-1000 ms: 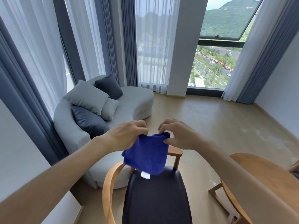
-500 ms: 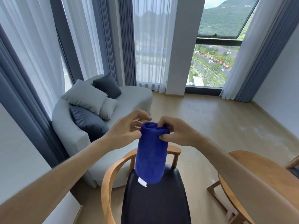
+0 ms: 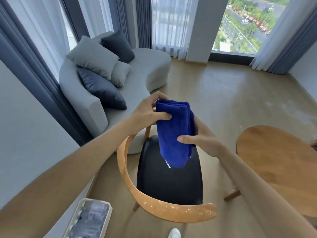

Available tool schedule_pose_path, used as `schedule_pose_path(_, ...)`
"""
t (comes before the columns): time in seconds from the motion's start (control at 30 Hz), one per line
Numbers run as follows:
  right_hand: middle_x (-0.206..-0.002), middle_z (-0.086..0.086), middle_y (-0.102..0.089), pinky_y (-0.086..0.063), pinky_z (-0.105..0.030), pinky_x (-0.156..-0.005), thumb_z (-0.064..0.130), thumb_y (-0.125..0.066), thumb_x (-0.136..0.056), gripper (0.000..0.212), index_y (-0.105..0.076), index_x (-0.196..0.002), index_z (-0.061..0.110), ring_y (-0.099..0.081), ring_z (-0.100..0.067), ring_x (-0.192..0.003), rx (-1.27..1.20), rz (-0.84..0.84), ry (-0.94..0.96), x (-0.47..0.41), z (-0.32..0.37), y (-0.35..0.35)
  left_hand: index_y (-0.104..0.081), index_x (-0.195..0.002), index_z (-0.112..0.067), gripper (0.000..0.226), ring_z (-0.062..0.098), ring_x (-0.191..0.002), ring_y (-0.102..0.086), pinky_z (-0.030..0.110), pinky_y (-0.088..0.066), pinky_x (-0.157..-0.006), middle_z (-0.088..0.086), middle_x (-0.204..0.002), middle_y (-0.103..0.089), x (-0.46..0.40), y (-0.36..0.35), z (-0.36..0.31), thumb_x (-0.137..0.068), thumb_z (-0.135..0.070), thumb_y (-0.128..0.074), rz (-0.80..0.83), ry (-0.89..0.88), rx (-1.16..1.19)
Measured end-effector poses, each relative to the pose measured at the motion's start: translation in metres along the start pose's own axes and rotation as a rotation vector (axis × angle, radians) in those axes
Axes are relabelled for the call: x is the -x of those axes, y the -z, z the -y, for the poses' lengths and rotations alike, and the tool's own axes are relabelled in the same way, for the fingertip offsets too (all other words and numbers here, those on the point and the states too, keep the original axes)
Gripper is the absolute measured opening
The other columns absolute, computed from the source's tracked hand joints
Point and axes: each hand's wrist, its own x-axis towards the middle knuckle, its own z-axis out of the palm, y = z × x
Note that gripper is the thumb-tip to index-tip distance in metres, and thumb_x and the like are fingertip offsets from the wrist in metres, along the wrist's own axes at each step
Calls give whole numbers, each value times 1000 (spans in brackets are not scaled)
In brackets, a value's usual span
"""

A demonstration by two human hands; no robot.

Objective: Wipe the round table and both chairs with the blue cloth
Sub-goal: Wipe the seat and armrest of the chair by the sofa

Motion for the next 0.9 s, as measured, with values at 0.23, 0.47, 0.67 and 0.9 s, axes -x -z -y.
schedule_pose_path(0.23, -99, 17, -57, -45, -12, -62, 14, -63, -87, 45, -42, -125, 28, -60, -3, -85, 257, -291, -238, -4, -112, -82, -49, -128, -21, 46, 17, -117, -54, 29, -47, -96, -2, -127, -54, 31, 6, 154, -86, -24, -67, -60, 260, -519)
schedule_pose_path(0.47, -112, 1, -48, -54, -33, -73, 18, -60, -84, 56, -37, -135, 21, -57, -16, -84, 451, -470, -445, -39, -191, -188, -33, -147, -16, 51, 23, -148, -13, 43, -12, -120, 4, -157, -26, 69, 44, 279, -98, -29, -42, 165, 286, -1247)
schedule_pose_path(0.67, -109, -5, -49, -46, -31, -62, 41, -67, -75, 59, -43, -124, 17, -55, -23, -82, 789, -570, -532, -82, -270, -294, -45, -140, -8, 47, 31, -145, -24, 46, -20, -117, 14, -153, -34, 76, 76, 359, -95, -20, -45, 281, 153, -1289)
schedule_pose_path(0.9, -145, -18, -41, -36, -50, -107, 31, -67, -76, 58, -45, -125, 9, -37, -36, -135, 995, -652, -445, -100, -332, -334, -63, -104, 8, 44, 47, -113, -48, 58, -40, -100, 29, -119, -54, 78, 86, 393, -78, -14, -34, 128, -179, -1171)
